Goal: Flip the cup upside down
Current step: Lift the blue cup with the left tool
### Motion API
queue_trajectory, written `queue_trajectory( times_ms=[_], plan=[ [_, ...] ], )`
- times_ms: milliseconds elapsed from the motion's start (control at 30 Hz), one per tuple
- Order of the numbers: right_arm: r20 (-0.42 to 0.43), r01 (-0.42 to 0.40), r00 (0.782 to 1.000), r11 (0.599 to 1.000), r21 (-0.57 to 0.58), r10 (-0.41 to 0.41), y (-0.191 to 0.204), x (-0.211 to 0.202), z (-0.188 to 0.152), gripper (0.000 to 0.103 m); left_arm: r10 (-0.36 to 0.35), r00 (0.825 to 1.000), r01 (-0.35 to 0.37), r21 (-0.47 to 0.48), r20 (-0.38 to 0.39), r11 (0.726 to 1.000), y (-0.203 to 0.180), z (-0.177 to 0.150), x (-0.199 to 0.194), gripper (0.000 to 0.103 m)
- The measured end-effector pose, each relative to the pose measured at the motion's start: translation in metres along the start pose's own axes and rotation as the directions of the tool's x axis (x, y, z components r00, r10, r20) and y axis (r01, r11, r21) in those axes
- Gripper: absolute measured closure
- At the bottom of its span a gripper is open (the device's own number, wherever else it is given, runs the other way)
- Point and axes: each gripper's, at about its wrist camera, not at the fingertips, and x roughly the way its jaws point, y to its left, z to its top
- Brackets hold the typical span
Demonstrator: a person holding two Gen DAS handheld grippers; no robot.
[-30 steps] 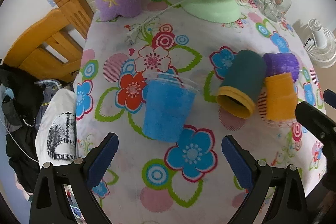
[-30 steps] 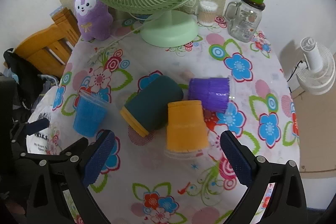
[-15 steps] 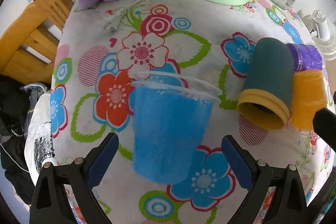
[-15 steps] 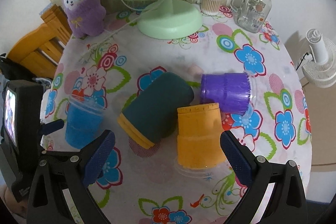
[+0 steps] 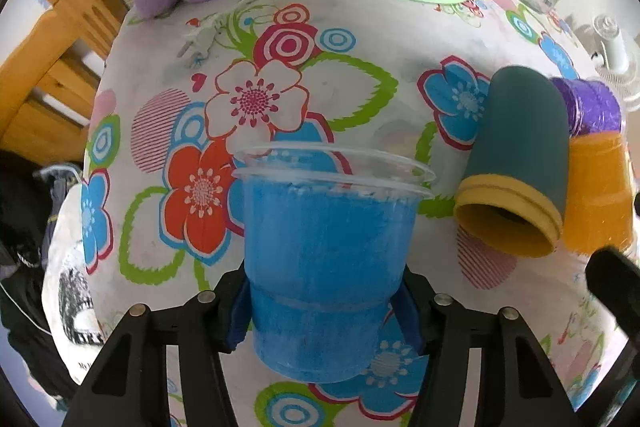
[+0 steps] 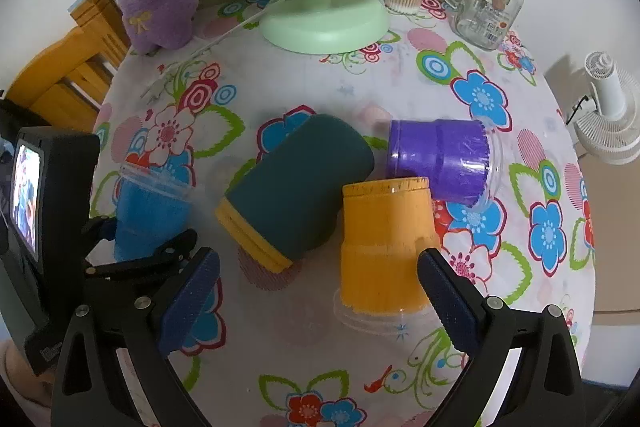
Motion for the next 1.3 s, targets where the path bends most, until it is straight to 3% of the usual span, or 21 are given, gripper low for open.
queue_trajectory(
  times_ms=[367, 667, 1133, 1300],
  plan=[
    [0.019, 0.007, 1.0, 1.0, 0.022, -0.007, -0.005, -0.019, -0.016, 0.003, -0.011, 1.0, 0.013, -0.043, 0.027, 0.999, -0.005, -0.018, -0.025, 0.042],
    [0.036, -0.021, 0.999, 1.0, -0.005, 0.021, -0.009, -0.039, -0.037, 0.003, -0.018, 0.999, 0.021, -0.107, 0.03, 0.994, -0.013, -0.054, -0.048, 0.042],
    [0.036, -0.055, 0.998, 0.992, -0.115, 0.059, -0.047, -0.054, -0.076, 0.003, -0.021, 0.999, 0.034, -0.289, 0.048, 0.957, -0.07, -0.111, -0.055, 0.042],
    [0.028, -0.045, 0.998, 0.987, -0.155, 0.05, -0.067, -0.052, -0.089, 0.003, -0.02, 0.999, 0.033, -0.304, 0.046, 0.952, -0.097, -0.124, -0.052, 0.042]
  ],
)
